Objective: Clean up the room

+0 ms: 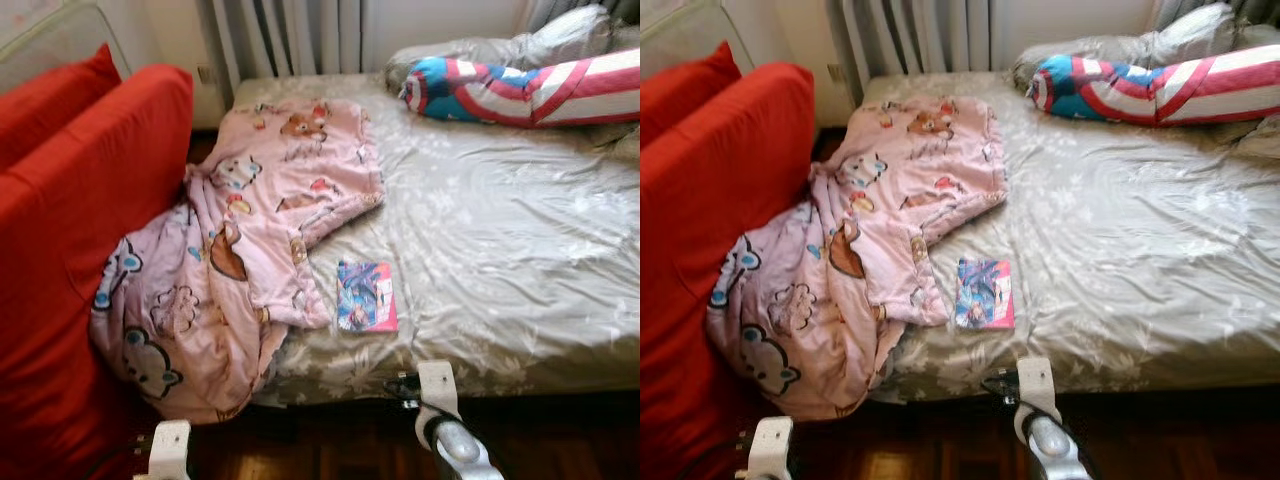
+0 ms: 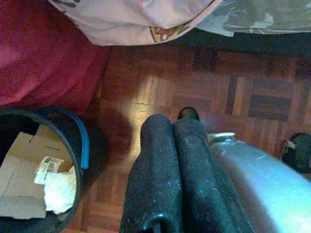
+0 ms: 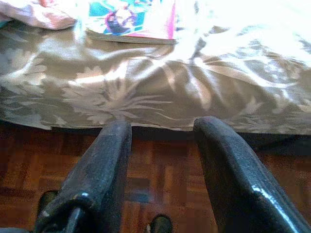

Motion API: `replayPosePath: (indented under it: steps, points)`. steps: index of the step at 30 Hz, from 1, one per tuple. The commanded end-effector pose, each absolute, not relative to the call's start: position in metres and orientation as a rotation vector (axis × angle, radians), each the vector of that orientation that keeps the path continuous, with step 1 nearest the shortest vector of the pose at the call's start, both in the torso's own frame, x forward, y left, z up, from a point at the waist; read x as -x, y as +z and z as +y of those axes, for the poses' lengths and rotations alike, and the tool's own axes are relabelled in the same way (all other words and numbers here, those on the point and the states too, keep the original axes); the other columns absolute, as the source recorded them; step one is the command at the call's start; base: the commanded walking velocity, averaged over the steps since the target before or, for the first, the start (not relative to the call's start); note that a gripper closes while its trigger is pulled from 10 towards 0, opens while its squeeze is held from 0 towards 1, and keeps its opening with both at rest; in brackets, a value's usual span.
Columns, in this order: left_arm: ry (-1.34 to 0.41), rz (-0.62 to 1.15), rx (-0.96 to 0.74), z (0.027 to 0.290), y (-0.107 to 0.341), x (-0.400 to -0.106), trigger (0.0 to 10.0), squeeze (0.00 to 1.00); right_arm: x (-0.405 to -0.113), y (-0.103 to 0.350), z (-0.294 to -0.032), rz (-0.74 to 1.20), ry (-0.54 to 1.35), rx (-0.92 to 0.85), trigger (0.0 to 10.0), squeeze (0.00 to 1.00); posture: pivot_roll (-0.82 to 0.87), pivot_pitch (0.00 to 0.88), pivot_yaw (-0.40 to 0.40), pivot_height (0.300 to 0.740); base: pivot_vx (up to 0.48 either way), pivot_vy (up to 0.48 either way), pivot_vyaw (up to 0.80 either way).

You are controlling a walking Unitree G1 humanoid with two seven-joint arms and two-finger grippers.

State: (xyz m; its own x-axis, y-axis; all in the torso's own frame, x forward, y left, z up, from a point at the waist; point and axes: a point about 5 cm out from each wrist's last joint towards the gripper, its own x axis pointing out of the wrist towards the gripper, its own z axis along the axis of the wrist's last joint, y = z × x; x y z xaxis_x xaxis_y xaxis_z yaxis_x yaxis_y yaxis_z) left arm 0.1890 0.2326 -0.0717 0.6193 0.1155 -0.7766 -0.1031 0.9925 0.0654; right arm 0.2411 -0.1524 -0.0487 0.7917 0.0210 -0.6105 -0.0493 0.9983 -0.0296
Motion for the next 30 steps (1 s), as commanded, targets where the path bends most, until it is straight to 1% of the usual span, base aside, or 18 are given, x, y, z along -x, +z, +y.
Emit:
replayPosePath:
  steps: [1,7,8,12,15,25,29,30]
  points:
    - [0.125,0.92,-0.016,0.2337,-0.0743,-0.1839,10.0,0.0,-0.2408,-0.0488,-0.1518,0.655,0.029,0.024,10.0,0.0,-0.1,0.083,0.037,0.74,0.0,0.0,0.0]
    - [0.125,0.92,-0.012,0.2333,-0.0746,-0.1835,10.0,0.0,-0.2433,-0.0466,-0.1479,0.636,0.07,0.07,10.0,0.0,-0.1,0.083,0.035,0.74,0.0,0.0,0.0]
    - [0.125,0.92,-0.011,0.2332,-0.0746,-0.1834,10.0,0.0,-0.2434,-0.0465,-0.1481,0.634,0.07,0.076,10.0,0.0,-0.1,0.083,0.034,0.74,0.244,0.0,0.0]
    - [0.125,0.919,-0.007,0.2327,-0.0749,-0.1832,10.0,0.0,-0.244,-0.0457,-0.1493,0.625,0.065,0.065,10.0,0.0,-0.1,0.085,0.033,0.74,0.243,0.0,0.77]
    - [0.124,0.92,-0.007,0.2323,-0.0751,-0.183,10.0,0.0,-0.2451,-0.0446,-0.1501,0.616,0.057,0.04,10.0,0.0,-0.11,0.085,0.032,0.74,0.245,0.0,0.0]
    - [0.122,0.922,-0.002,0.231,-0.0758,-0.1822,10.0,0.0,-0.2464,-0.0437,-0.1475,0.611,0.081,0.065,10.0,0.0,-0.11,0.087,0.028,0.74,0.249,0.0,0.0]
    - [0.122,0.922,0.0,0.2307,-0.076,-0.1819,10.0,0.0,-0.2465,-0.0432,-0.1472,0.603,0.082,0.055,10.0,0.0,-0.11,0.089,0.028,0.74,0.254,0.0,0.8]
    - [0.121,0.922,0.0,0.2307,-0.076,-0.1818,10.0,0.0,-0.2466,-0.0431,-0.1474,0.601,0.075,0.039,10.0,0.0,-0.11,0.09,0.027,0.74,0.255,0.0,0.0]
